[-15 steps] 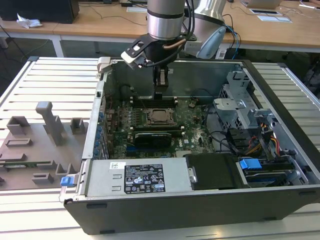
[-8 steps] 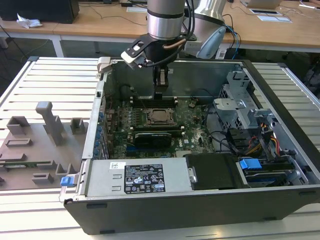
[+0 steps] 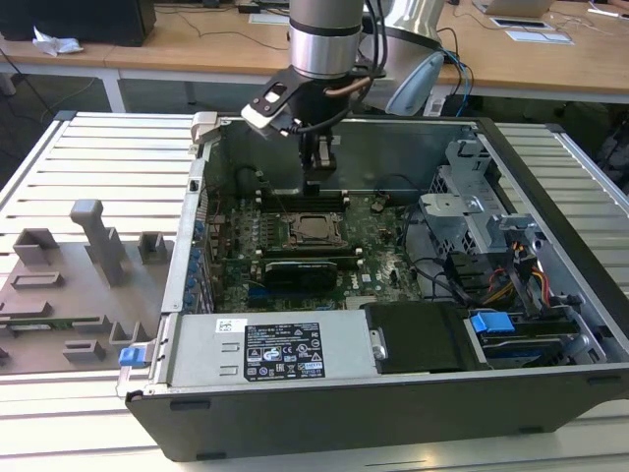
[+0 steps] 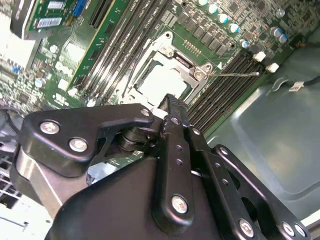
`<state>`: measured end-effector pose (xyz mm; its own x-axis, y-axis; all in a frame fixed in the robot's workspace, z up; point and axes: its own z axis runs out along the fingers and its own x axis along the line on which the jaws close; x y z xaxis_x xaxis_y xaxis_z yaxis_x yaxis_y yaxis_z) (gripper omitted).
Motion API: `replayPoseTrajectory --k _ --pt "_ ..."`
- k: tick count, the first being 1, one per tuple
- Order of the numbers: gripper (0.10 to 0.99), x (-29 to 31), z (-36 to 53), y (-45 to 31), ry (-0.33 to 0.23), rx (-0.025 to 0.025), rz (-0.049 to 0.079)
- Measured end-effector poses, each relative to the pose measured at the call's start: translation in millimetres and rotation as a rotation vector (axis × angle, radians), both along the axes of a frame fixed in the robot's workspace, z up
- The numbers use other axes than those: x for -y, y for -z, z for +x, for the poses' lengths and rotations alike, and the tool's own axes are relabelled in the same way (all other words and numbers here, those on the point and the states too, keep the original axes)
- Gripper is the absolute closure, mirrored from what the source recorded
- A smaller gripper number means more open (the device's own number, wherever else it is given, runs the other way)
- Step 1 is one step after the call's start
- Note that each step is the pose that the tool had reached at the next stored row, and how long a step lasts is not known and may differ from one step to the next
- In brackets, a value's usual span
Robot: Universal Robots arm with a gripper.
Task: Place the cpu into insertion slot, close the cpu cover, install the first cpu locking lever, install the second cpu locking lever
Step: 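Install the first cpu locking lever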
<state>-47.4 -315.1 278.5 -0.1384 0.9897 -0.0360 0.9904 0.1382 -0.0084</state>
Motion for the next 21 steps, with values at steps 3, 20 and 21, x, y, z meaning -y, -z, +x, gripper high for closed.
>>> replayPoseTrajectory --k 3,20,21 --pt "0.98 0.0 0.0 0.0 -0.044 0.0 0.0" --pt "0.98 0.0 0.0 0.0 -0.362 0.0 0.0" --pt "0.98 0.0 0.0 0.0 -0.375 0.0 0.0"
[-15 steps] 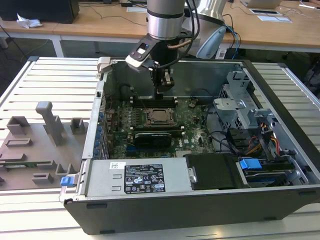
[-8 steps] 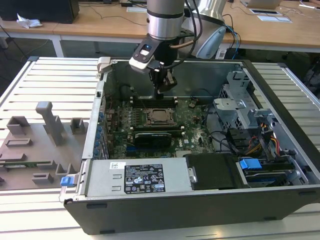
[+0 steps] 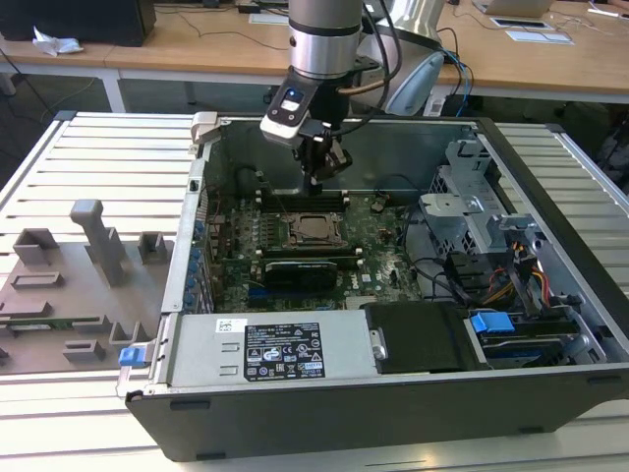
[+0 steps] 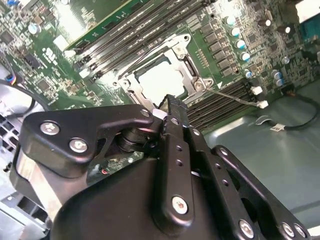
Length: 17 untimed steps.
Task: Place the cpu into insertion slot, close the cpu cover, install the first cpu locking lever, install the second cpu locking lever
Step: 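Install the first cpu locking lever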
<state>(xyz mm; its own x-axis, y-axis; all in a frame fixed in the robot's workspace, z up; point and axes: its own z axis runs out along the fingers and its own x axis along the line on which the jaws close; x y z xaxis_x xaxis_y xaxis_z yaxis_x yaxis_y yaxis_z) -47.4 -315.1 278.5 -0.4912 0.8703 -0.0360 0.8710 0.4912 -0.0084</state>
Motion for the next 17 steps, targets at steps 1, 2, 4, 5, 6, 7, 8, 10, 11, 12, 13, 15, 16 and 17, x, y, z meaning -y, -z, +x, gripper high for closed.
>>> replayPoseTrajectory --k 1,2,4,5,6,7,8,10,11,12,13,15,16,17 --pt "0.98 0.0 0.0 0.0 -0.019 0.0 0.0" --pt "0.98 0.0 0.0 0.0 -0.031 -0.0001 0.0" --pt "0.98 0.0 0.0 0.0 -0.063 0.0 0.0" --pt "0.98 0.0 0.0 0.0 -0.079 0.0 0.0" --pt "0.98 0.0 0.0 0.0 -0.1 0.0 0.0" --pt "0.98 0.0 0.0 0.0 -0.119 0.0 0.0" --pt "0.98 0.0 0.0 0.0 -0.129 0.0 0.0" --pt "0.98 0.0 0.0 0.0 -0.161 0.0 0.0" --pt "0.98 0.0 0.0 0.0 -0.17 -0.0001 0.0" --pt "0.98 0.0 0.0 0.0 -0.179 0.0 0.0" --pt "0.98 0.0 0.0 0.0 -0.197 0.0 0.0" --pt "0.98 0.0 0.0 0.0 -0.228 0.0 0.0" --pt "0.98 0.0 0.0 0.0 -0.242 0.0 0.0" --pt "0.98 0.0 0.0 0.0 -0.252 0.0 0.0"
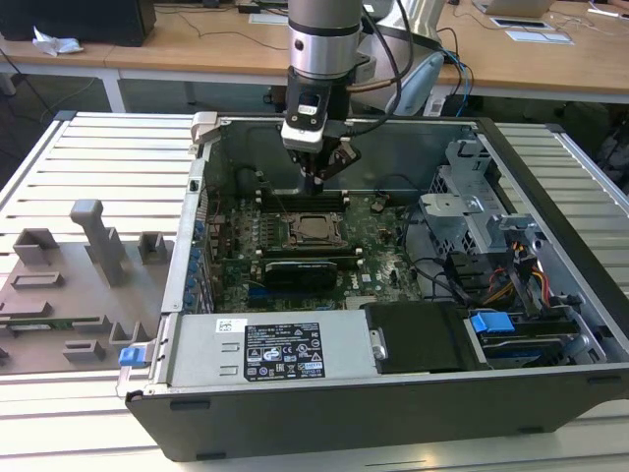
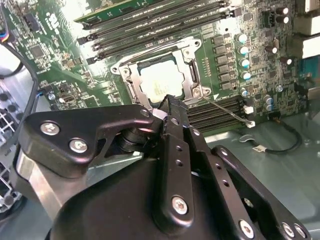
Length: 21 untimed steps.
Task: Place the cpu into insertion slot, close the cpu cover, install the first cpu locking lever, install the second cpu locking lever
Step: 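Install the first cpu locking lever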
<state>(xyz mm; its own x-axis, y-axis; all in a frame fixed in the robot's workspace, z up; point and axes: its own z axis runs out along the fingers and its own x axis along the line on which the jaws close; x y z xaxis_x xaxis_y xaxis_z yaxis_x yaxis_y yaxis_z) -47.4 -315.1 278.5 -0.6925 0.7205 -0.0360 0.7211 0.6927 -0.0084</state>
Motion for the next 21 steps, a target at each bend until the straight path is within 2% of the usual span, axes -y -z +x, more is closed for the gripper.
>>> replayPoseTrajectory --k 10,15,21 --pt "0.98 0.0 0.0 0.0 -0.137 0.0 0.0" --pt "0.98 0.0 0.0 0.0 -0.229 0.0 0.0" --pt "0.98 0.0 0.0 0.0 -0.313 -0.0001 0.0"
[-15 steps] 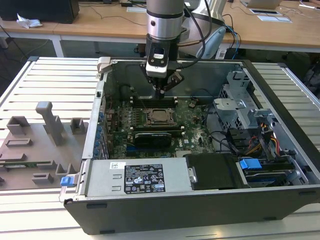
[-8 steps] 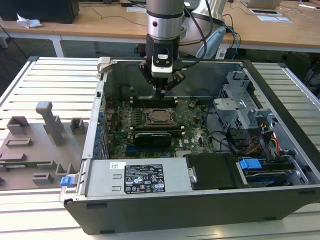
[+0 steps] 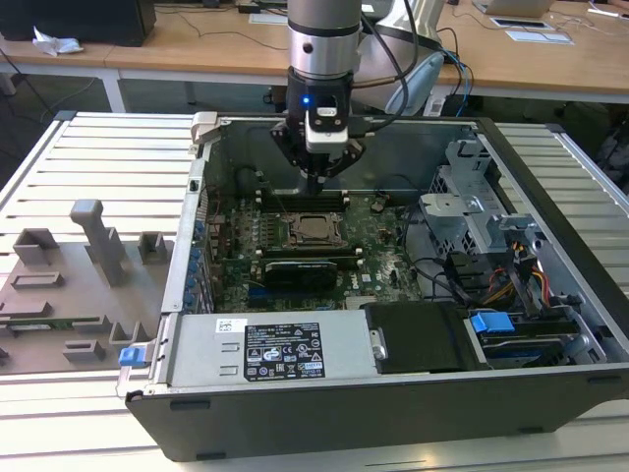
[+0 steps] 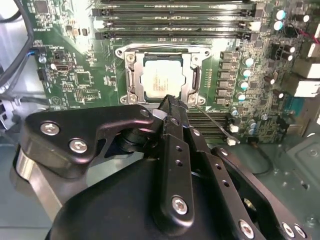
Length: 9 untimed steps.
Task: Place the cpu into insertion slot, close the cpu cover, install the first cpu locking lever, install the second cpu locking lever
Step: 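Install the first cpu locking lever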
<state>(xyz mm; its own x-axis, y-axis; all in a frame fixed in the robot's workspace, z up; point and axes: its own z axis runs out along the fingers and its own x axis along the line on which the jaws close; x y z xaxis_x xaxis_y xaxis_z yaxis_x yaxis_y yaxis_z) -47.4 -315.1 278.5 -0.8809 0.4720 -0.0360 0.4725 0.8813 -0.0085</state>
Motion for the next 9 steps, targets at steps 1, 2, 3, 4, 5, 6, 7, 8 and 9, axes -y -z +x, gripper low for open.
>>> replayPoseTrajectory --k 1,2,3,4,5,6,7,8,9 --pt "0.98 0.0 0.0 0.0 -0.009 0.0 0.0" --pt "0.98 0.0 0.0 0.0 -0.026 0.0 0.0" --pt "0.98 0.0 0.0 0.0 -0.041 0.0 0.0" --pt "0.98 0.0 0.0 0.0 -0.056 0.0 0.0" --pt "0.98 0.0 0.0 0.0 -0.069 0.0 0.0" --pt "0.98 0.0 0.0 0.0 -0.078 0.0 0.0" --pt "0.98 0.0 0.0 0.0 -0.089 0.0 0.0" --pt "0.98 0.0 0.0 0.0 -0.1 0.0 0.0" --pt "0.98 0.0 0.0 0.0 -0.116 0.0 0.0"
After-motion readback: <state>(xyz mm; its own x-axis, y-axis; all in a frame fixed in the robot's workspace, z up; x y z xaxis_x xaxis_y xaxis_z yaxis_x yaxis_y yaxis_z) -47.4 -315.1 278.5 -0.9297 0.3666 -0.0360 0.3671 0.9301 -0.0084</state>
